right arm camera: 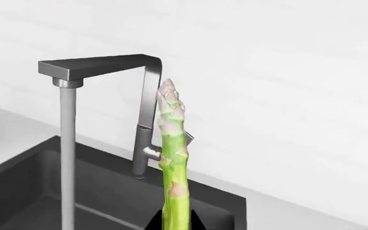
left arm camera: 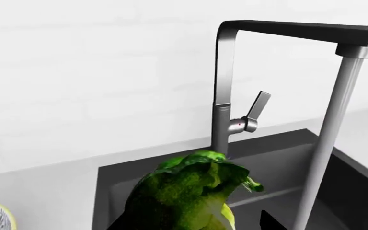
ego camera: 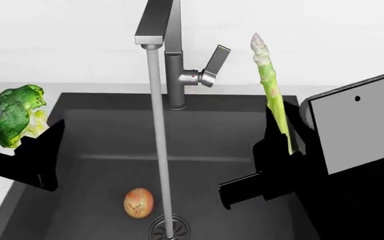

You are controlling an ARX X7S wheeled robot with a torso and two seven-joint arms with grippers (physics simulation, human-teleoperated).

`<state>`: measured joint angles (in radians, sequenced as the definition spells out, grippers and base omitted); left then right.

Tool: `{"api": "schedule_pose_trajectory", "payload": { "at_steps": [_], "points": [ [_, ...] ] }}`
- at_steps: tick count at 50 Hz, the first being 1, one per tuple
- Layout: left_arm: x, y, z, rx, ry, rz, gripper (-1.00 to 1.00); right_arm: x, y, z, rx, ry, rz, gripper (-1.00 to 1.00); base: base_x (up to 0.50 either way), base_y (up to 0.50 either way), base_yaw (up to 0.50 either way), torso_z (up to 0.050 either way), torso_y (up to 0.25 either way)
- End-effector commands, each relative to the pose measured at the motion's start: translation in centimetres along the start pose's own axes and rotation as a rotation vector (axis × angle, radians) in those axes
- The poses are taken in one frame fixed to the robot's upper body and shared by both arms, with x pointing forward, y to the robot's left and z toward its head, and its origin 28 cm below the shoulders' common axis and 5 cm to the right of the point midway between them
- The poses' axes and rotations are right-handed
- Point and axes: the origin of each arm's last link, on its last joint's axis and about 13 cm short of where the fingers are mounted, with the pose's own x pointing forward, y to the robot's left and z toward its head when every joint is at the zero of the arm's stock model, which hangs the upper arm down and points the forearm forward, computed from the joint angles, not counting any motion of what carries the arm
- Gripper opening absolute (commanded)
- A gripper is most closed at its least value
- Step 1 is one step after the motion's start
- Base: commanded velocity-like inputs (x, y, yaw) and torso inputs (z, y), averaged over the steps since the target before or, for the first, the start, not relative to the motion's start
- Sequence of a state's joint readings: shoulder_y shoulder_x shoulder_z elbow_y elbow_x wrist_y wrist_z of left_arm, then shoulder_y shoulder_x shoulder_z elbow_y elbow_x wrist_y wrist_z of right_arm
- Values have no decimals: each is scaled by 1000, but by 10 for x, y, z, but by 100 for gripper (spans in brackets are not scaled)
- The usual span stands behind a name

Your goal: Pick the broccolis and asparaguss from the sink and place them in one bowl. Place the onion in the other bowl. Then turn off the sink faucet.

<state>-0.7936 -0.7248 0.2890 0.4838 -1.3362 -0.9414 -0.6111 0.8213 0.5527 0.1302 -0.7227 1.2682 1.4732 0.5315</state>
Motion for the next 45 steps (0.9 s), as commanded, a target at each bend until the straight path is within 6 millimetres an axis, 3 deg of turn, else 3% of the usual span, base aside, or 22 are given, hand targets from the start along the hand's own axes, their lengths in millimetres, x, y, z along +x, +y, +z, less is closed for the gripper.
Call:
{"api": "schedule_pose_trajectory", "payload": {
  "at_steps": [1, 15, 45],
  "points": [
    [-1, -2, -1, -23, -49, 7, -100, -14, 6, -13, -19, -15, -22, -100, 0, 0, 0, 0, 0],
    [-7, -5, 0, 10, -67, 0, -100, -19, 9, -18, 0, 27, -43, -100, -267, -57, 0, 0, 0],
    [-9, -5, 0, 16, -75, 13, -100, -24, 8, -22, -1, 47, -85, -100, -469, -358, 0, 0, 0]
  ]
}}
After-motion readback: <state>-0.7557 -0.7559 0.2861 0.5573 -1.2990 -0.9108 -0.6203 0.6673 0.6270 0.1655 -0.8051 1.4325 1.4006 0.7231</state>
